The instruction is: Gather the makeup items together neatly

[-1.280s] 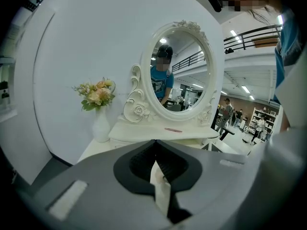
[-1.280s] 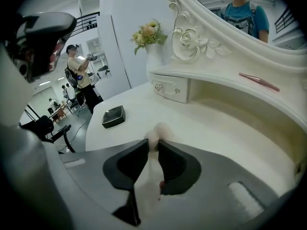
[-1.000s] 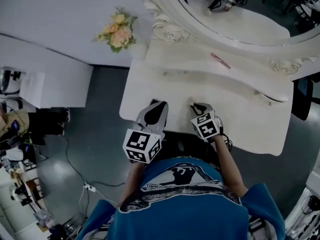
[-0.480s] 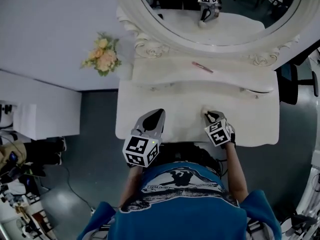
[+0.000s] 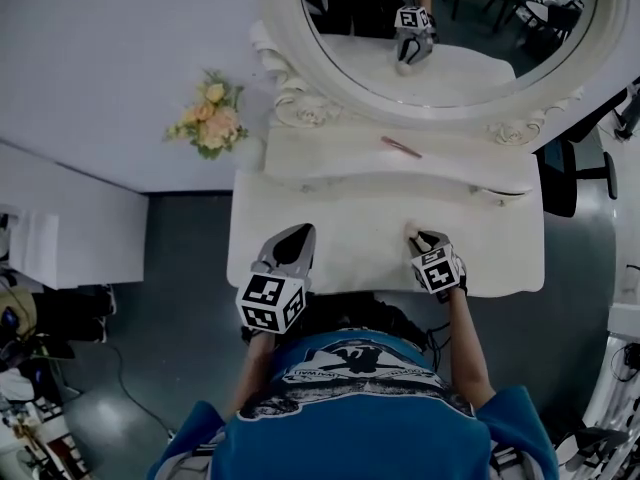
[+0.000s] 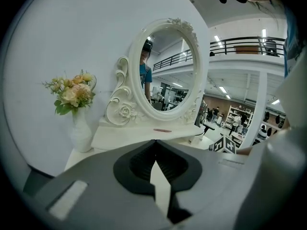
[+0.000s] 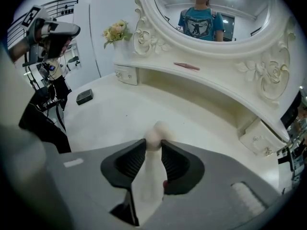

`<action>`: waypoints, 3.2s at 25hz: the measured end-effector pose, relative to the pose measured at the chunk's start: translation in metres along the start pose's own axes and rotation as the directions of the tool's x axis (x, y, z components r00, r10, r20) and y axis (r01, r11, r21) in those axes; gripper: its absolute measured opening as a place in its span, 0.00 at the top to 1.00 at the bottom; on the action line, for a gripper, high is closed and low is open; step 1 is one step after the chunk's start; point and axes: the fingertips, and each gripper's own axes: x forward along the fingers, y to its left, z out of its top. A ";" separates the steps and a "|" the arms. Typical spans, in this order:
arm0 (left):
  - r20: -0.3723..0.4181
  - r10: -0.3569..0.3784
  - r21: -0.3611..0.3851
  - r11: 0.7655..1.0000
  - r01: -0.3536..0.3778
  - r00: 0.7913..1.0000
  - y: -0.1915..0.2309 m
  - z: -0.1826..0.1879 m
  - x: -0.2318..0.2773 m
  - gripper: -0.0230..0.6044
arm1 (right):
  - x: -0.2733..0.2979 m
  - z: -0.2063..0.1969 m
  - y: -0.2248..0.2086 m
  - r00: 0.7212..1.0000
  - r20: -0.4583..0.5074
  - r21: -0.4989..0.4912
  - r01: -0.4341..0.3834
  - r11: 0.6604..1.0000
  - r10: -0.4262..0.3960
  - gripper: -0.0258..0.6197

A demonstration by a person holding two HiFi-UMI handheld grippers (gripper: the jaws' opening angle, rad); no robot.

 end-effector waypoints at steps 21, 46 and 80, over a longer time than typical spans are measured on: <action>0.037 -0.065 0.016 0.998 0.064 0.997 0.011 0.004 -0.019 0.94 | -0.027 0.145 -0.054 0.974 0.203 -0.012 0.105 0.994 -0.100 0.75; 0.017 -0.068 0.017 0.998 0.068 0.998 0.011 0.006 -0.016 0.94 | 0.020 0.168 -0.121 0.974 0.125 0.188 0.161 0.969 -0.186 0.91; -0.039 -0.174 0.045 0.983 0.176 0.984 -0.013 -0.010 -0.011 0.94 | 0.015 -0.013 0.056 0.992 0.053 0.843 0.018 0.538 -0.117 0.92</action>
